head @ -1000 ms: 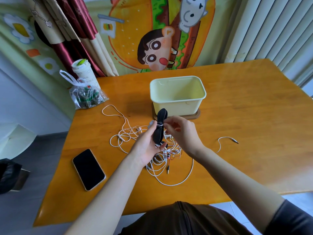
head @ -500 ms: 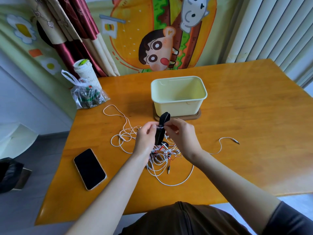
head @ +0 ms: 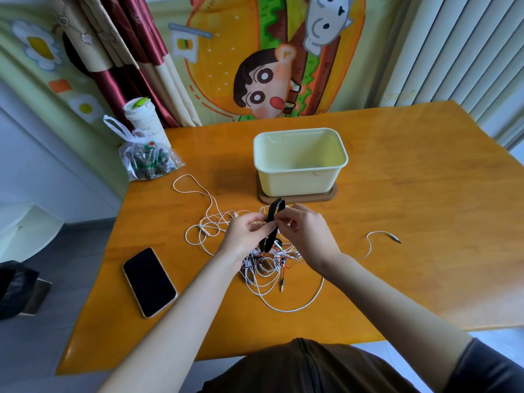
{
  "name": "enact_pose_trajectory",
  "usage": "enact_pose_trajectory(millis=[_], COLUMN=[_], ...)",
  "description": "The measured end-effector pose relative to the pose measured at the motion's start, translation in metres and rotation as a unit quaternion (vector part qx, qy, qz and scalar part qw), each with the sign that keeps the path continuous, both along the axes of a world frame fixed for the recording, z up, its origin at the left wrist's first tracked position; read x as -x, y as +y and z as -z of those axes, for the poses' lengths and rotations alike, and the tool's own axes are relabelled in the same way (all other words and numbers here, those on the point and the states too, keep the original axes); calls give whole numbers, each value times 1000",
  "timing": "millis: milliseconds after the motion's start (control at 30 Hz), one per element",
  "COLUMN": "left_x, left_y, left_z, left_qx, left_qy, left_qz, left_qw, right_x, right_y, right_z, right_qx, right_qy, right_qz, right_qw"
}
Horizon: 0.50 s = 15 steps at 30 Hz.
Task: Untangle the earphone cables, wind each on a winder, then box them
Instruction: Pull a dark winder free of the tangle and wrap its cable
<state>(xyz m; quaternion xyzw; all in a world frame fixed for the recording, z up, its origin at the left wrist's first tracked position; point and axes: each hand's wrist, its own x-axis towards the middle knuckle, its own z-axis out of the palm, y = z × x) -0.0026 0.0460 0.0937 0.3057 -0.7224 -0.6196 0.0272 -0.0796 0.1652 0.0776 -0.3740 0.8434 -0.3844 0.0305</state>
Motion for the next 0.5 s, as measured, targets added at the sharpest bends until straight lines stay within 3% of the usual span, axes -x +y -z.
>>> enact_pose_trajectory(millis=[400, 500], left_x=[1, 0], left_y=[-10, -9], left_z=[7, 0], left_qx=[54, 14], left_qy=[-32, -30], left_qz=[61, 83], left_qw=[996, 996], right_x=[31, 39], right_y=[15, 16], right_z=[-20, -27], right_qx=[-52, -30], right_qy=[82, 90], right_qz=[-71, -69], right_qw=[993, 993])
